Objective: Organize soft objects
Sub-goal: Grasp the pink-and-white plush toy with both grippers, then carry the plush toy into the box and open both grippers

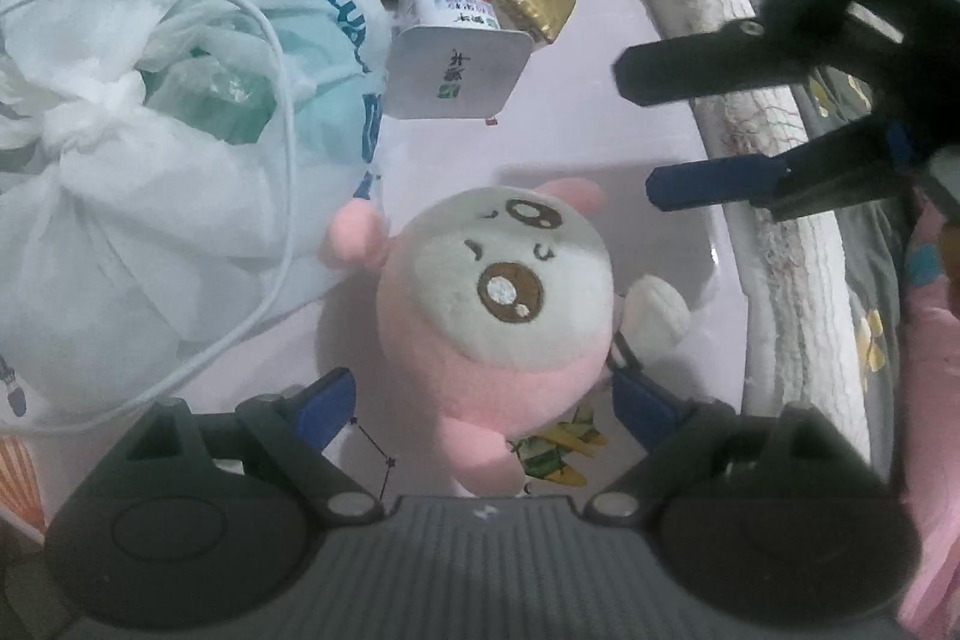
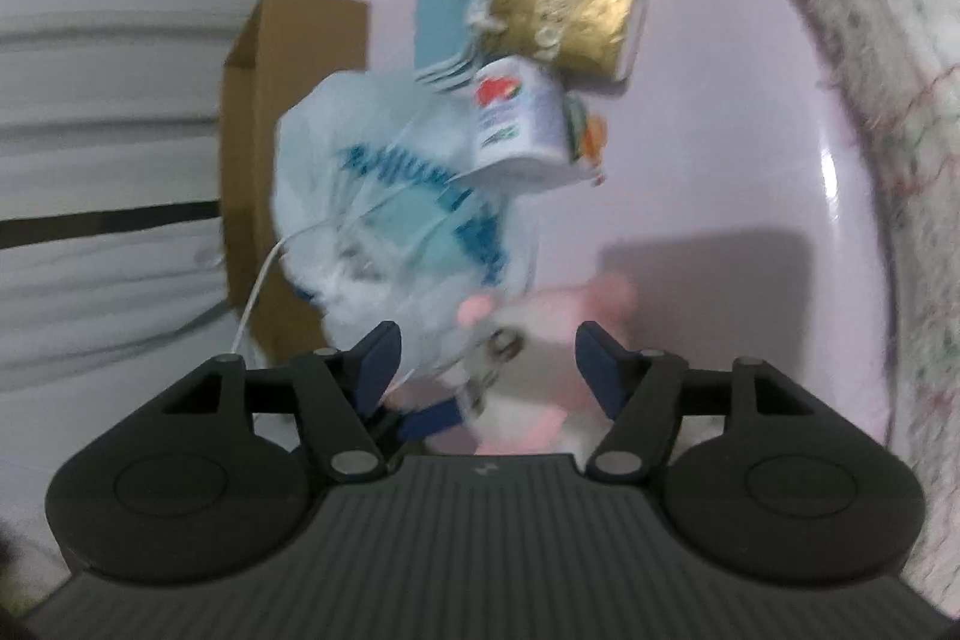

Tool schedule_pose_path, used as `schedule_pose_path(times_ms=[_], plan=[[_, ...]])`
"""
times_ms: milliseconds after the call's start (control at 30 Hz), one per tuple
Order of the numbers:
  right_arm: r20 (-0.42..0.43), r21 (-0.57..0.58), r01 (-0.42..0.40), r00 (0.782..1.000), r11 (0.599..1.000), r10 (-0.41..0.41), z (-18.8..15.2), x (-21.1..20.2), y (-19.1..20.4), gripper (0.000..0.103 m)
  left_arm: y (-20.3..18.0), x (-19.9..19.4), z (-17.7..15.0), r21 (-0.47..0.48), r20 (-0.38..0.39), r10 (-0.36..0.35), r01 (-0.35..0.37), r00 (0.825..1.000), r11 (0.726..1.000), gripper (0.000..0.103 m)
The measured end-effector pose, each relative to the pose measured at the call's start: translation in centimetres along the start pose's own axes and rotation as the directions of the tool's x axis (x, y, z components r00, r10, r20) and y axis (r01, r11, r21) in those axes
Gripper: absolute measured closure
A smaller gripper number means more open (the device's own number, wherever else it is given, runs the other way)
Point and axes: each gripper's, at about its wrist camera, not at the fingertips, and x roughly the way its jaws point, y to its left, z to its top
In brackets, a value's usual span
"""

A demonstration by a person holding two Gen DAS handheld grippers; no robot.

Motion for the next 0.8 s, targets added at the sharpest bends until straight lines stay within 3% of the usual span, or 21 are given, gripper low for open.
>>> schedule_pose_path(times_ms=[200, 400, 467, 800], plan=[[-0.046, 0.008, 0.047, 0.998, 0.999, -0.046, 0.7, 2.7, -1.1, 0.025, -0.9, 0.8, 0.4, 0.031, -0.021, -0.015, 0.016, 1.000, 0.999, 0.011], [-0.121, -0.036, 0.074, 0.990, 0.997, -0.078, 0.0, 5.8, -0.9, 0.025, -1.6, 0.9, 1.0, 0.057, -0.014, -0.013, 0.014, 1.000, 0.998, 0.015], [-0.115, -0.071, 0.103, 0.987, 0.992, -0.111, -0.6, 5.9, -0.5, 0.029, -1.7, 0.6, 1.1, 0.074, -0.019, -0.020, 0.021, 1.000, 0.997, 0.016], [-0.002, 0.023, 0.082, 0.997, 0.996, -0.082, -2.9, 0.9, 1.8, 0.031, -2.9, -5.7, 2.3, 0.182, 0.024, -0.076, 0.071, 0.997, 0.981, 0.016]])
